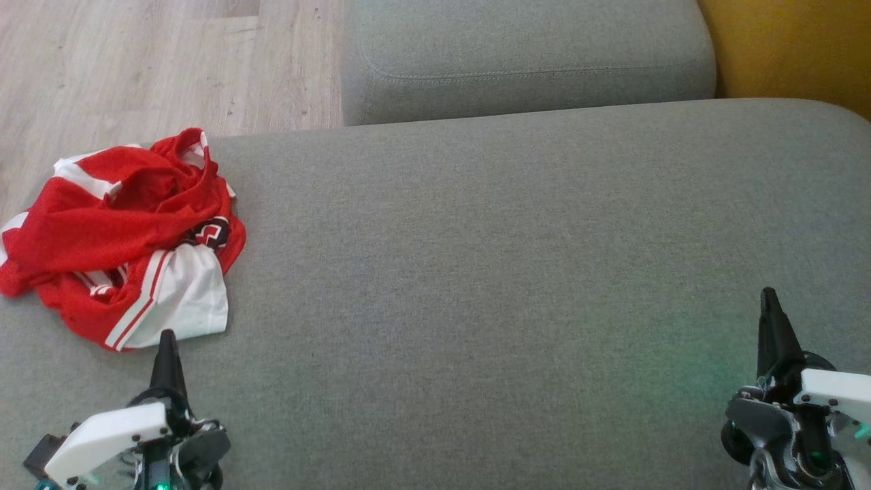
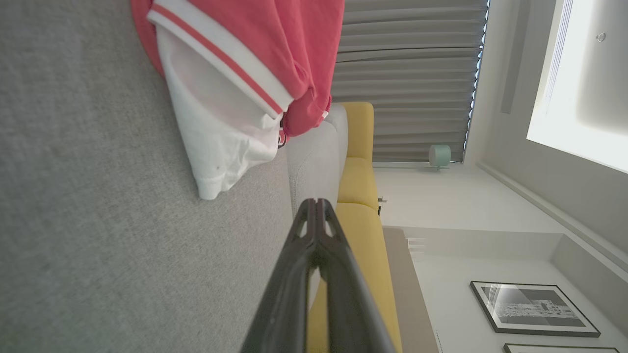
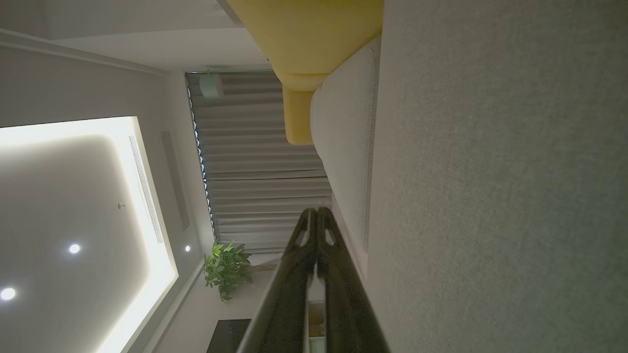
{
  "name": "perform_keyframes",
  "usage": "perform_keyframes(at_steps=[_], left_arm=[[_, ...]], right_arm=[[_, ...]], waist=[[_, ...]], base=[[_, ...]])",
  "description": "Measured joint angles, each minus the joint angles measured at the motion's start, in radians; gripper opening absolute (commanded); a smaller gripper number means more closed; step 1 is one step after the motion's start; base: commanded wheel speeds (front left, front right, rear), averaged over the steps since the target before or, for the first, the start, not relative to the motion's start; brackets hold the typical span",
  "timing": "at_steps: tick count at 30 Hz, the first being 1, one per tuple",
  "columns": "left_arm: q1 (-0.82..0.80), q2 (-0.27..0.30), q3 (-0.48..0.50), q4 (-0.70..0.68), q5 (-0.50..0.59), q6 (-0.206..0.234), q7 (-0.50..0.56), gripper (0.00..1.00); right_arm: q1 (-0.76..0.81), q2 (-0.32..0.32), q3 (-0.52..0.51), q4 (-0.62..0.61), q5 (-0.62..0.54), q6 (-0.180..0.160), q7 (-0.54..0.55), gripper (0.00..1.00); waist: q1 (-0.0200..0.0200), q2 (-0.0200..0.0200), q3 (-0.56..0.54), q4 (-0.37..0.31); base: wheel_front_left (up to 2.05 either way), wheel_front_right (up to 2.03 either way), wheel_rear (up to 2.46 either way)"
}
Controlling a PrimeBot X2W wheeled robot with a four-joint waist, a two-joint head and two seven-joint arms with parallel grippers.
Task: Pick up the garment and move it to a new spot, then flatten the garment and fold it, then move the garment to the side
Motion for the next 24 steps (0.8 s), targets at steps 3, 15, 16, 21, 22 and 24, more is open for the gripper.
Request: perform_keyframes(at_steps=[3, 15, 16, 21, 22, 24], left_arm=[[0.0, 0.0, 0.0, 0.0, 0.0, 0.0, 0.0, 0.0], [0.0, 0.0, 0.0, 0.0, 0.0, 0.0, 0.0, 0.0], [0.0, 0.0, 0.0, 0.0, 0.0, 0.0, 0.0, 0.0], [0.0, 0.0, 0.0, 0.0, 0.0, 0.0, 0.0, 0.0], [0.0, 0.0, 0.0, 0.0, 0.0, 0.0, 0.0, 0.0], [0.0, 0.0, 0.0, 0.0, 0.0, 0.0, 0.0, 0.0]], right_arm=[[0.0, 0.0, 0.0, 0.0, 0.0, 0.0, 0.0, 0.0], [0.0, 0.0, 0.0, 0.0, 0.0, 0.0, 0.0, 0.0], [0.0, 0.0, 0.0, 0.0, 0.0, 0.0, 0.0, 0.0], [0.0, 0.0, 0.0, 0.0, 0.0, 0.0, 0.0, 0.0], [0.0, 0.0, 0.0, 0.0, 0.0, 0.0, 0.0, 0.0], [0.0, 0.0, 0.0, 0.0, 0.0, 0.0, 0.0, 0.0]], waist=[[0.0, 0.0, 0.0, 0.0], [0.0, 0.0, 0.0, 0.0], [0.0, 0.0, 0.0, 0.0], [0.0, 0.0, 0.0, 0.0], [0.0, 0.0, 0.0, 0.0], [0.0, 0.0, 0.0, 0.0]], base=[[0.0, 0.0, 0.0], [0.0, 0.0, 0.0], [0.0, 0.0, 0.0], [0.0, 0.0, 0.0], [0.0, 0.0, 0.0], [0.0, 0.0, 0.0]])
